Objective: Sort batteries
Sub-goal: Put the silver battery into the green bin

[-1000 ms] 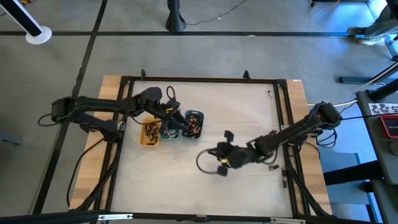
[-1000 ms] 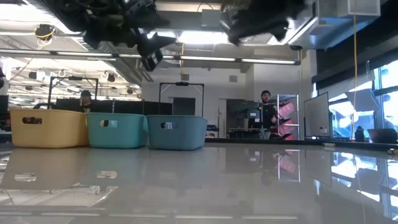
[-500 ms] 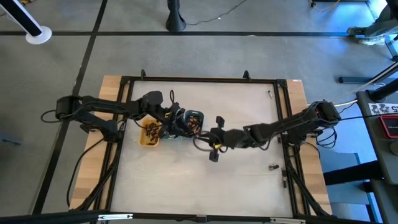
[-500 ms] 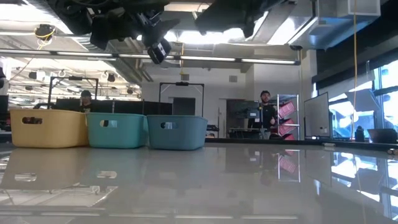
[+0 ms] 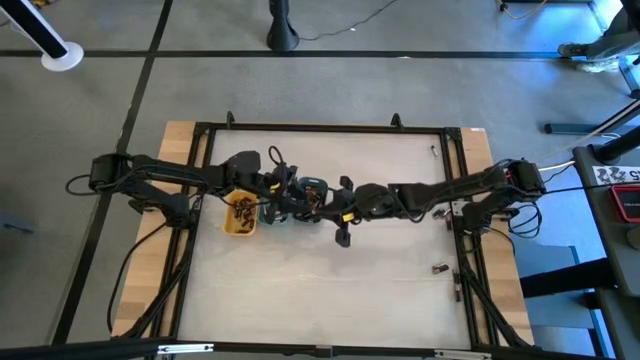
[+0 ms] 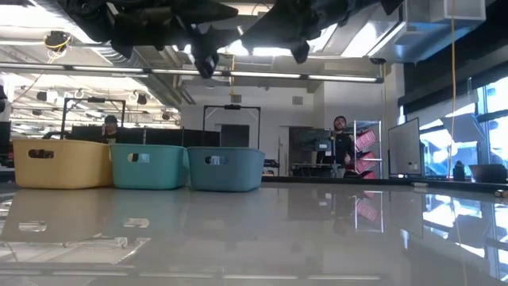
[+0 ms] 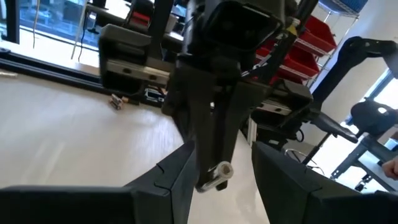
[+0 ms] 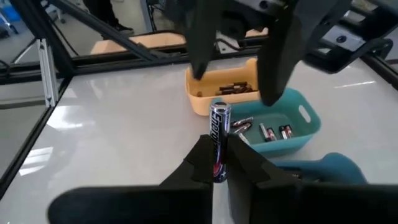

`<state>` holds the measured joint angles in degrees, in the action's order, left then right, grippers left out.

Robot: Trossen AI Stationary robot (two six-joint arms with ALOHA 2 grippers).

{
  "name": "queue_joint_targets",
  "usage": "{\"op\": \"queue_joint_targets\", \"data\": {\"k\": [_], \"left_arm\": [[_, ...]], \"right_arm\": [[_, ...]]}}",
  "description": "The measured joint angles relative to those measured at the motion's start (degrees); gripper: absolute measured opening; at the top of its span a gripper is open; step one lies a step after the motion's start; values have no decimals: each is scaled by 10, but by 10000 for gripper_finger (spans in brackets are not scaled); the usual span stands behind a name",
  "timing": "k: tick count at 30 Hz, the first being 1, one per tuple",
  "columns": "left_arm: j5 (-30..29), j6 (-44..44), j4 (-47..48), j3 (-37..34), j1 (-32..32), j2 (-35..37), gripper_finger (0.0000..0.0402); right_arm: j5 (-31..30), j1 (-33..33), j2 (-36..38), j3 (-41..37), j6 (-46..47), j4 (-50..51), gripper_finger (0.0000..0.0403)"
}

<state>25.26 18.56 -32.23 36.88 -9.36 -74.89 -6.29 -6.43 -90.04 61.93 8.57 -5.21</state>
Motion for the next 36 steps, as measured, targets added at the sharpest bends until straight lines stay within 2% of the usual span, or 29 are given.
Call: {"op": "queue_joint_targets", "data": {"k": [16,32,36], "left_arm": [[-7,-25,-4,0,0,0,147],[-15,-45,-3,0,-3,1,147],[-16,-46,-3,0,-5,1,137]], "right_arm": [[39,36,0,0,1,-38,19],[38,47,0,0,17,-49,19],[37,47,0,-1,29,-53,19]]}}
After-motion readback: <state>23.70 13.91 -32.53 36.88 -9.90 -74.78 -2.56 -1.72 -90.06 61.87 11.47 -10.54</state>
